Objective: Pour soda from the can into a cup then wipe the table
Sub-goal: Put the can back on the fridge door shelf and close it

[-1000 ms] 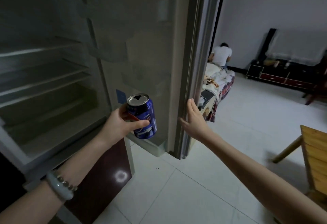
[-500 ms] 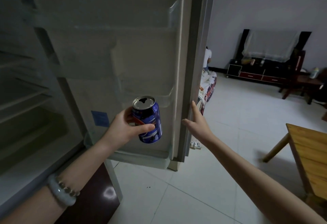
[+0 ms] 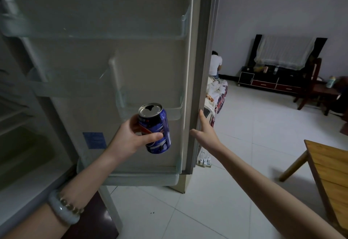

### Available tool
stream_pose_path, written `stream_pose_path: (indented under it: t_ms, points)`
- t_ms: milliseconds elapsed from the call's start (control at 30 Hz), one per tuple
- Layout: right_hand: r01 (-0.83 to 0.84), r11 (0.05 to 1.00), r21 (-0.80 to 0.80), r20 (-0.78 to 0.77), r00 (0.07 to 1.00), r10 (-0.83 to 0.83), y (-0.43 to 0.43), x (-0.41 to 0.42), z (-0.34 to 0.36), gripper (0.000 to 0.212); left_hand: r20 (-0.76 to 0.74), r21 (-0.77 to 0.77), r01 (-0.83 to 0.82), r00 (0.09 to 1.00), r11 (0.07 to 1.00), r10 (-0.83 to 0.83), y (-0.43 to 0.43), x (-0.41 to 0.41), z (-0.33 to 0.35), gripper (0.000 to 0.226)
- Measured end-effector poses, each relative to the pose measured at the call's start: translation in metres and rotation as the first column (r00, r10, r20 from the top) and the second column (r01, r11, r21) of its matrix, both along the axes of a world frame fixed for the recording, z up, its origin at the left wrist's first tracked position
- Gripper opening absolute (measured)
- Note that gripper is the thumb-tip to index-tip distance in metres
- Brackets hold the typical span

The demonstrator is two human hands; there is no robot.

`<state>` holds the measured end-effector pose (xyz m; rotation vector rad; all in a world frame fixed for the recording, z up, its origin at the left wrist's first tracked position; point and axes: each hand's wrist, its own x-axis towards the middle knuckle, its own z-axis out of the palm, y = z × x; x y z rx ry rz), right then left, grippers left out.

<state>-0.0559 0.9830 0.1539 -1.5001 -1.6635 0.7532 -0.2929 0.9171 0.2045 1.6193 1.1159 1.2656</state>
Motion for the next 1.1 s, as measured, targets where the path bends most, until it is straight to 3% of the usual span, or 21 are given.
stream_pose_path:
  t_ms: [333,800,967,1100]
  points:
    - [-0.071,0.996,-0.049,0.049,0.996,0.074,0.040,0.008,0.009,0.086,0.006,0.037,-0.027,1.000,0.999,0.027,0.034,0.015,0.004,0.049]
    - [-0.092,0.995,-0.049,-0.017,0.996,0.091,0.049,0.011,0.020,0.083,-0.002,0.017,-0.066,0.998,0.998,0.066,0.039,0.014,0.009,0.062]
    - [-0.052,0.995,0.080,-0.073,0.996,0.058,0.025,0.000,0.047,0.077,-0.032,0.025,-0.061,0.998,0.998,0.062,0.038,0.008,0.025,0.056]
    - [-0.211,0.963,0.170,-0.068,0.972,0.225,0.000,-0.018,0.087,0.059,-0.074,0.055,-0.047,0.996,0.997,0.051,0.038,0.004,0.054,0.042]
